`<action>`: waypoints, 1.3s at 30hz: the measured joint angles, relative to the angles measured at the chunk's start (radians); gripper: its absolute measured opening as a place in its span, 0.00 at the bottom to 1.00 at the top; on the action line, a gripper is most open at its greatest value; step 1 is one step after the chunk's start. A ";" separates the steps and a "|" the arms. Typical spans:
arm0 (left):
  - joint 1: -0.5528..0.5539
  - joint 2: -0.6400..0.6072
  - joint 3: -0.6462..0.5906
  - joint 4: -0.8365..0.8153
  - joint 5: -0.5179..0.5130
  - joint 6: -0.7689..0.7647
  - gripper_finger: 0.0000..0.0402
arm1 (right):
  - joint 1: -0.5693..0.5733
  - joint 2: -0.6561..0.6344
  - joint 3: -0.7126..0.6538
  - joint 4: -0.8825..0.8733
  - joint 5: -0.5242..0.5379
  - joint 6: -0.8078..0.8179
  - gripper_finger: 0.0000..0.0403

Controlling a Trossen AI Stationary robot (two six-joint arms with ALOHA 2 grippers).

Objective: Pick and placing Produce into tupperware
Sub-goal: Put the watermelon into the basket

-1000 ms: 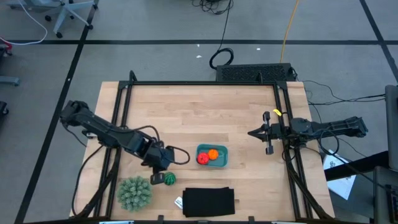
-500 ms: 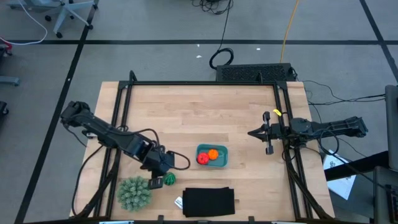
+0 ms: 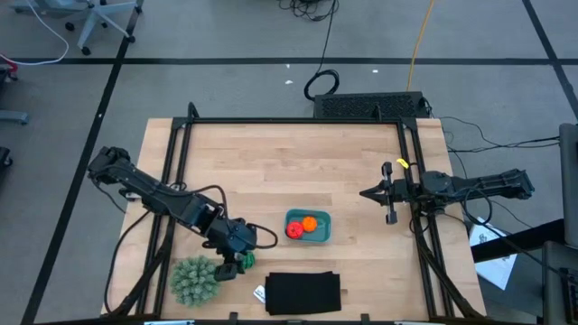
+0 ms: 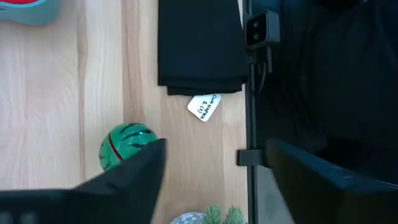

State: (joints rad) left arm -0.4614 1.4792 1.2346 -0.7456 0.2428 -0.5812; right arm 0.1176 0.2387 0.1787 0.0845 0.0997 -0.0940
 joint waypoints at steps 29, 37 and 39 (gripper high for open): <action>-0.007 0.182 0.000 -0.146 -0.104 -0.057 0.97 | 0.000 0.003 0.000 0.001 0.000 0.003 0.00; 0.004 0.183 0.000 -0.126 -0.105 -0.052 0.97 | 0.000 0.004 0.000 0.000 0.000 0.004 0.00; 0.005 0.183 0.000 -0.119 -0.110 -0.049 0.97 | 0.000 0.004 0.000 -0.002 0.000 0.004 0.00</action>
State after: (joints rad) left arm -0.4568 1.6623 1.2346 -0.8650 0.1323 -0.6300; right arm 0.1177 0.2428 0.1785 0.0827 0.0998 -0.0902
